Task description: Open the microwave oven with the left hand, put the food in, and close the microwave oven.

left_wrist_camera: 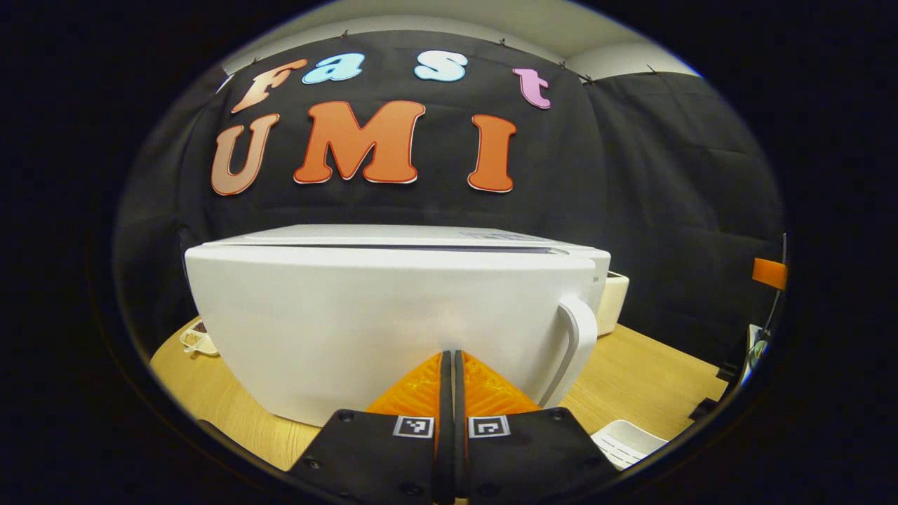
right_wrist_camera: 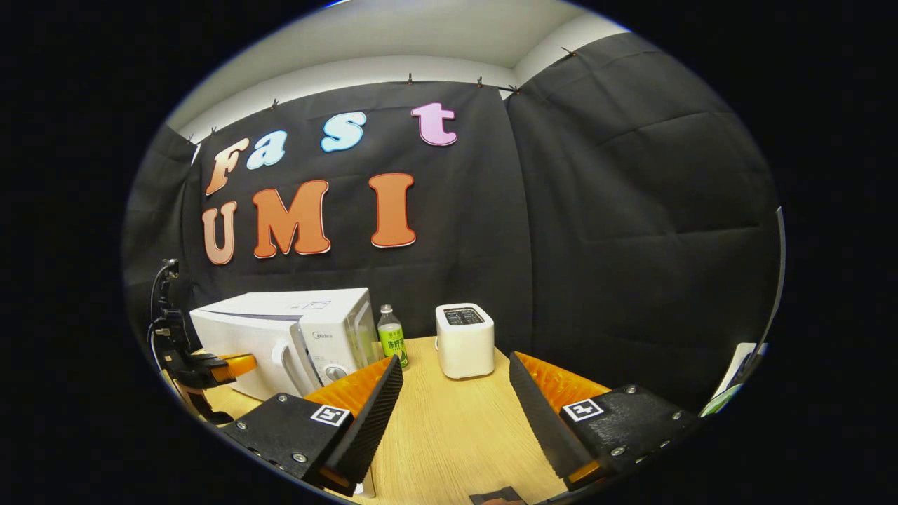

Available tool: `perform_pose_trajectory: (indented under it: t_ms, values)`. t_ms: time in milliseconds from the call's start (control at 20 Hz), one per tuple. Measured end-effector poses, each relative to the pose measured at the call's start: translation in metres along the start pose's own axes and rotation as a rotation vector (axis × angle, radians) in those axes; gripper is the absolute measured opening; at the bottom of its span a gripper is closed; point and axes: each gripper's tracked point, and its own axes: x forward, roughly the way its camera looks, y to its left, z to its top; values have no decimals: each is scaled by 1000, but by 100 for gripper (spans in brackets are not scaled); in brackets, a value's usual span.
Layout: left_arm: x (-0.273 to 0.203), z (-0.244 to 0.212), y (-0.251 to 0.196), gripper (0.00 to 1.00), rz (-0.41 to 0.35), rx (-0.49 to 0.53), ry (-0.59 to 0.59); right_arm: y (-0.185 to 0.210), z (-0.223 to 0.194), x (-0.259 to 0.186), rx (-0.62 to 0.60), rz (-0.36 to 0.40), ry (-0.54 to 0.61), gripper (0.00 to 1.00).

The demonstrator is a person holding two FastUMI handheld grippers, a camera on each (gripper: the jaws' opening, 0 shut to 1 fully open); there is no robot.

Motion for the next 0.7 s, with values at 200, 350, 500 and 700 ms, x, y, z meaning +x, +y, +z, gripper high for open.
perform_pose_trajectory:
  t_ms: [200,350,500,700]
  values:
    - [8,5,-3,4,25,20,-27,-6,-2,6,-8,-21,0,94]
    - [17,3,0,4,60,51,-15,-7,-4,5,-11,-30,8,94]
    - [15,0,-3,4,62,66,1,-2,0,1,-7,-24,8,95]
    - [-18,20,2,4,13,-8,39,9,17,-8,-4,-11,-16,94]
